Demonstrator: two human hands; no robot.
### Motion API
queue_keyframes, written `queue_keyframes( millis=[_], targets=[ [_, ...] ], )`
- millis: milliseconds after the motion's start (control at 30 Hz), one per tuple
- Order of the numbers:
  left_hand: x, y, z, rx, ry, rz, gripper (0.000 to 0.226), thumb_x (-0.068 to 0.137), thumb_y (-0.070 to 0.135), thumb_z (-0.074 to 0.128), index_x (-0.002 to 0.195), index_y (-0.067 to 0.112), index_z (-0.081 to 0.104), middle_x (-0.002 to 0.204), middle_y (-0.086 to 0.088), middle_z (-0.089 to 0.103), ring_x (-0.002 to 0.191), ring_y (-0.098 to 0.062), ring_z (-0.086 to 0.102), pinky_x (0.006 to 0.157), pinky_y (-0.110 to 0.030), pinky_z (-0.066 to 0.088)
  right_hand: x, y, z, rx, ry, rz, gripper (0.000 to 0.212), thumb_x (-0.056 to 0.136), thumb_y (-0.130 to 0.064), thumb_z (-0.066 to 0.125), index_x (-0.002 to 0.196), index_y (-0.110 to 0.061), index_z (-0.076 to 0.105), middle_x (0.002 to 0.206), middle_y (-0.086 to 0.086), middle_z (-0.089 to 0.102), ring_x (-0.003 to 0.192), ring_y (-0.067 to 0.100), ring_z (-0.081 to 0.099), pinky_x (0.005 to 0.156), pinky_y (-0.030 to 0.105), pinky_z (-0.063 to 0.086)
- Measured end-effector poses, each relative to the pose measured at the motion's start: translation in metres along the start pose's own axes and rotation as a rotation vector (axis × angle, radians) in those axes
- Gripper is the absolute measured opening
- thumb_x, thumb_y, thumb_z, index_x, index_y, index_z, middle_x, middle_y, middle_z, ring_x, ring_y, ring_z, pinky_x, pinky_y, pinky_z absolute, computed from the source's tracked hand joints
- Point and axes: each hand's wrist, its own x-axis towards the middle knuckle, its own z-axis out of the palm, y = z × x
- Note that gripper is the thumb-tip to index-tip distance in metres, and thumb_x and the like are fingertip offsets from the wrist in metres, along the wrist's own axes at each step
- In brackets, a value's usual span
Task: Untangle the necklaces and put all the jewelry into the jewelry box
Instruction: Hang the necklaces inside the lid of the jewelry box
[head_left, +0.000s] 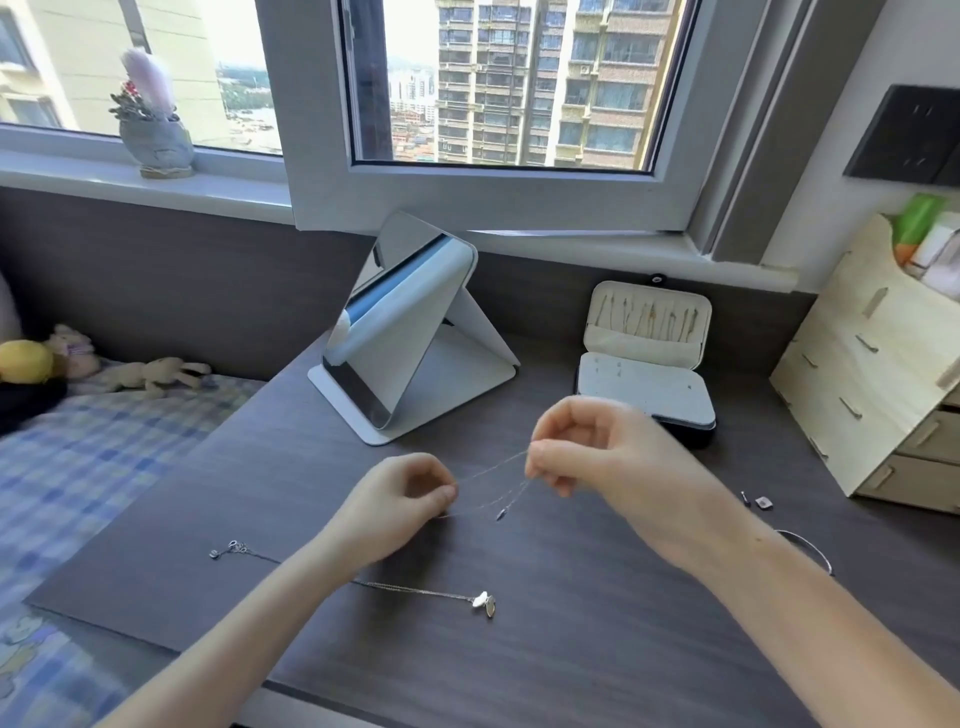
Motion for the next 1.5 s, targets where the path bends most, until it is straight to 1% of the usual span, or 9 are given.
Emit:
queue_keyframes(
  millis=[100,200,333,500,667,833,1067,1333,1500],
  targets=[
    [0.001,0.006,-0.001,-0.409,0.076,-0.075,0.014,0.093,0.008,0.056,0.081,0.007,0.064,0.077,-0.003,0.070,0.075,-0.015,0.066,0.067,-0.019,0.049,-0.009,-0.003,-0.019,0.086,0.074,0.035,0.011,0.084,0.007,0.057,0.086,-0.002,0.064,0.066,0.006,0.065,0.057,0.009,0.053,0.052,0.017,0.043],
    [0.005,0.020,-0.007,-0.899,0.025,-0.197,0.015,0.092,0.009,0.053,0.080,0.006,0.062,0.088,-0.013,0.070,0.087,-0.023,0.069,0.087,-0.033,0.052,-0.017,0.007,-0.035,0.078,0.150,0.082,0.013,0.083,0.007,0.057,0.087,-0.001,0.066,0.066,0.008,0.065,0.058,0.011,0.053,0.054,0.021,0.043],
    [0.011,0.044,-0.008,-1.134,-0.002,-0.172,0.018,0.077,0.021,0.062,0.063,0.009,0.064,0.083,-0.014,0.070,0.088,-0.028,0.070,0.085,-0.043,0.055,-0.028,0.036,-0.045,-0.012,0.226,0.180,0.017,0.084,0.008,0.054,0.086,-0.002,0.067,0.066,0.009,0.067,0.060,0.013,0.054,0.058,0.026,0.045],
    [0.014,0.086,0.004,-0.858,-0.104,-0.020,0.020,0.082,0.020,0.065,0.071,0.005,0.056,0.065,-0.009,0.054,0.064,-0.020,0.060,0.074,-0.035,0.058,-0.040,0.075,-0.041,-0.211,0.247,0.281,0.017,0.084,-0.001,0.055,0.083,-0.014,0.067,0.071,0.001,0.072,0.066,0.015,0.060,0.062,0.026,0.046],
    [0.017,0.125,0.021,-0.253,-0.266,0.159,0.016,0.086,0.020,0.067,0.073,0.011,0.063,0.057,0.001,0.051,0.053,-0.016,0.052,0.061,-0.025,0.048,-0.043,0.091,-0.039,-0.576,0.246,0.133,0.016,0.084,-0.017,0.063,0.080,-0.033,0.064,0.083,-0.017,0.068,0.078,-0.007,0.059,0.071,0.010,0.041],
    [0.021,0.149,0.044,0.222,-0.302,0.374,0.013,0.079,0.014,0.069,0.089,0.021,0.063,0.061,0.011,0.054,0.051,0.000,0.047,0.052,-0.016,0.038,-0.037,0.060,-0.046,-0.019,0.226,0.036,0.022,0.086,-0.005,0.064,0.104,-0.017,0.066,0.102,-0.007,0.071,0.097,0.001,0.063,0.082,0.015,0.048],
    [0.026,0.179,0.040,0.155,-0.406,0.290,0.032,0.076,0.002,0.060,0.104,0.017,0.058,0.065,0.006,0.057,0.060,-0.014,0.053,0.063,-0.028,0.045,-0.021,0.027,-0.054,0.215,0.161,0.078,0.009,0.084,0.004,0.060,0.090,-0.002,0.065,0.075,0.004,0.069,0.071,0.019,0.062,0.065,0.021,0.051],
    [0.046,0.196,0.028,-0.068,-0.408,0.289,0.020,0.077,0.013,0.054,0.094,0.012,0.063,0.063,-0.001,0.057,0.068,-0.021,0.057,0.068,-0.033,0.051,-0.005,-0.003,-0.077,0.054,0.054,0.027,0.035,0.060,-0.039,0.072,0.076,-0.008,0.068,0.055,0.003,0.054,0.053,0.018,0.052,0.066,0.036,0.046],
    [0.078,0.195,0.027,-0.112,-0.264,0.317,0.013,0.083,0.012,0.052,0.085,0.013,0.065,0.078,-0.007,0.065,0.077,-0.019,0.061,0.087,-0.040,0.052,0.011,-0.026,-0.104,-0.004,0.162,-0.080,0.018,0.084,-0.021,0.063,0.075,-0.005,0.064,0.051,0.002,0.055,0.050,0.017,0.053,0.065,0.036,0.049]
  ],
)
